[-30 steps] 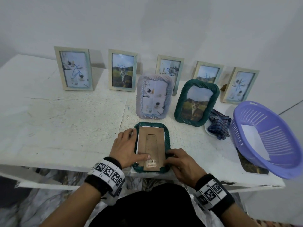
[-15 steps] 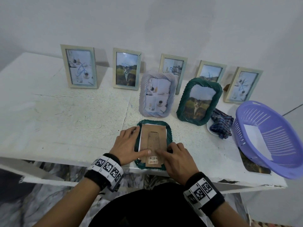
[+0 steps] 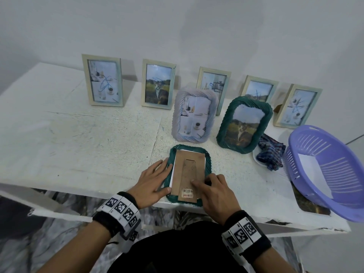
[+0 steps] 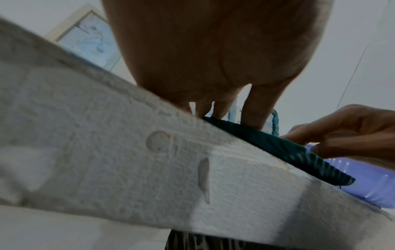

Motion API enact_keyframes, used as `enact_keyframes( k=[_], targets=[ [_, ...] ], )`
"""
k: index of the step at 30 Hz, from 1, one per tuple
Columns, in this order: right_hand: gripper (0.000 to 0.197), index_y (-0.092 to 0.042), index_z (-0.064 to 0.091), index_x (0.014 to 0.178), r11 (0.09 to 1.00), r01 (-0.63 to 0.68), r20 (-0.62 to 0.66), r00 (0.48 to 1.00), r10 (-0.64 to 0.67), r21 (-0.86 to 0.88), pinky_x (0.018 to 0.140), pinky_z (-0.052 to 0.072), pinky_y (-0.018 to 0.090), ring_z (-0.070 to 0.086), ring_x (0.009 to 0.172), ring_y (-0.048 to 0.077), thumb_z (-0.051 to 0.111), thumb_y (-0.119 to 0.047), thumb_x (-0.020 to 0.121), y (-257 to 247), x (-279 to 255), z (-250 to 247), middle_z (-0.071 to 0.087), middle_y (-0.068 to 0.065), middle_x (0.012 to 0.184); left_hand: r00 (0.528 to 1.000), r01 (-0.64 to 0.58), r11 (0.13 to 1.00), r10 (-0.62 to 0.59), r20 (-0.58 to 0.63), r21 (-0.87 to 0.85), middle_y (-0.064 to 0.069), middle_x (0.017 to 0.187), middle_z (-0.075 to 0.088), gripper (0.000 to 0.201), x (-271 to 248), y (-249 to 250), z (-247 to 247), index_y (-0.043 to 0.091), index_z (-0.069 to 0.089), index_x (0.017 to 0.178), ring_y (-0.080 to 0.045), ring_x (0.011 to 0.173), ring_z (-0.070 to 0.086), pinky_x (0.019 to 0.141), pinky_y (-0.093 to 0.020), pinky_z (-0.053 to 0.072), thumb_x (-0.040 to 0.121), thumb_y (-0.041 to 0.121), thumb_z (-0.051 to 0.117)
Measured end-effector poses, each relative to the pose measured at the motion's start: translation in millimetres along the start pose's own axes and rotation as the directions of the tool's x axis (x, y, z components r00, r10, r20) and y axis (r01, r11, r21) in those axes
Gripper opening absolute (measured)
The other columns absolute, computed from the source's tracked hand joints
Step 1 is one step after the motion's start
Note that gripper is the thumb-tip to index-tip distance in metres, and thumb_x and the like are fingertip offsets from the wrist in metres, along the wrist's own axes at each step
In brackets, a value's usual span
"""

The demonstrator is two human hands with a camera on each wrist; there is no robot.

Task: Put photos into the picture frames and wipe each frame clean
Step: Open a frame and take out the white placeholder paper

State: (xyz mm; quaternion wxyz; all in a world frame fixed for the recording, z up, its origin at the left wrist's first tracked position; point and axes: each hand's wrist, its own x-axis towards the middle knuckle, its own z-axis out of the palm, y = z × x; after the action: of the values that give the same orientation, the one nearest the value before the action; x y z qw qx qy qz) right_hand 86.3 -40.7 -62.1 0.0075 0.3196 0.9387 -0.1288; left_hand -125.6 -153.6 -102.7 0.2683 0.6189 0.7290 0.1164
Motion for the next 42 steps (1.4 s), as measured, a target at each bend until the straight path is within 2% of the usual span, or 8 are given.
enact_keyframes(
  k=[9,12,15,21,25,29,35,42],
  targets=[
    [0.035,-0.02,0.065,0.086,0.991,-0.018,-0.02,1.0,0.015,-0.129,0.057,0.049,0.033,0.05,0.072,0.021,0.04,-0.043,0.078,-23,13,-3,0.058,0.003,0.084,0.989,-0.107,0.989,0.116,-0.092,0.098,0.01,0.158,-0.019,0.075,-8,-13,11,0.032,0.0,0.153,-0.002,0.143,-0.021,0.114,-0.029,0.001,0.089,0.071,0.004],
    [0.052,-0.008,0.06,0.107,0.993,-0.054,-0.015,0.998,0.053,-0.109,0.059,0.047,0.032,0.052,0.074,0.025,0.05,-0.052,0.08,-39,23,-3,0.059,0.01,0.088,0.985,-0.098,0.99,0.111,-0.129,0.105,0.011,0.159,-0.016,0.068,-9,-12,13,0.032,0.008,0.153,-0.002,0.143,-0.02,0.115,-0.029,0.003,0.093,0.065,0.011],
    [0.066,-0.004,0.041,0.129,0.989,-0.128,0.005,0.992,0.128,-0.073,0.076,0.045,0.035,0.051,0.092,0.03,0.053,-0.051,0.084,-46,30,-2,0.053,0.016,0.111,0.985,-0.09,0.989,0.106,-0.135,0.115,0.012,0.158,-0.019,0.065,-10,-10,13,0.033,0.007,0.152,-0.001,0.143,-0.022,0.116,-0.028,0.001,0.094,0.062,0.013],
    [0.049,-0.017,0.036,0.125,0.963,-0.229,-0.014,0.972,0.233,0.143,0.07,0.039,0.031,0.052,0.089,0.027,0.049,-0.043,0.085,-48,30,-17,0.052,0.008,0.106,0.983,-0.079,0.988,0.1,-0.155,0.136,0.01,0.159,-0.019,0.067,-11,-7,14,0.03,0.009,0.153,-0.005,0.144,-0.023,0.115,-0.027,0.001,0.095,0.063,0.011],
    [0.029,-0.024,0.049,0.113,0.825,-0.276,-0.03,0.942,0.334,0.493,0.07,0.047,0.034,0.058,0.082,0.021,0.055,-0.031,0.085,-22,19,-35,0.06,0.001,0.097,0.983,-0.06,0.985,0.087,-0.16,0.162,0.009,0.159,-0.019,0.067,-10,-6,16,0.031,0.007,0.153,-0.006,0.144,-0.023,0.116,-0.027,0.002,0.095,0.063,0.008],
    [0.025,-0.032,0.06,0.103,0.555,-0.267,-0.004,0.899,0.438,0.788,0.071,0.059,0.042,0.068,0.078,0.018,0.056,-0.013,0.088,14,-7,-49,0.067,0.0,0.089,0.98,-0.054,0.989,0.079,-0.182,0.137,0.008,0.16,-0.014,0.067,-10,-5,18,0.031,0.011,0.153,-0.007,0.145,-0.019,0.117,-0.03,0.005,0.095,0.064,0.009],
    [0.022,-0.026,0.065,0.094,0.77,-0.28,-0.168,0.88,0.445,0.573,0.058,0.043,0.007,0.061,0.065,0.004,0.06,-0.006,0.084,48,-27,-62,0.067,-0.004,0.067,0.974,-0.058,0.994,0.077,-0.212,0.093,0.009,0.161,-0.009,0.066,-10,-4,19,0.034,0.014,0.152,-0.006,0.146,-0.014,0.118,-0.032,0.008,0.094,0.066,0.011],
    [0.002,-0.022,0.059,0.088,0.713,-0.384,-0.093,0.843,0.531,0.587,0.05,0.042,0.01,0.061,0.061,0.005,0.061,-0.022,0.089,46,-6,-35,0.066,-0.006,0.07,0.967,-0.074,0.995,0.089,-0.237,0.071,0.01,0.161,-0.007,0.065,-10,-5,22,0.035,0.015,0.152,-0.006,0.147,-0.011,0.117,-0.032,0.009,0.095,0.066,0.013]
  ],
)
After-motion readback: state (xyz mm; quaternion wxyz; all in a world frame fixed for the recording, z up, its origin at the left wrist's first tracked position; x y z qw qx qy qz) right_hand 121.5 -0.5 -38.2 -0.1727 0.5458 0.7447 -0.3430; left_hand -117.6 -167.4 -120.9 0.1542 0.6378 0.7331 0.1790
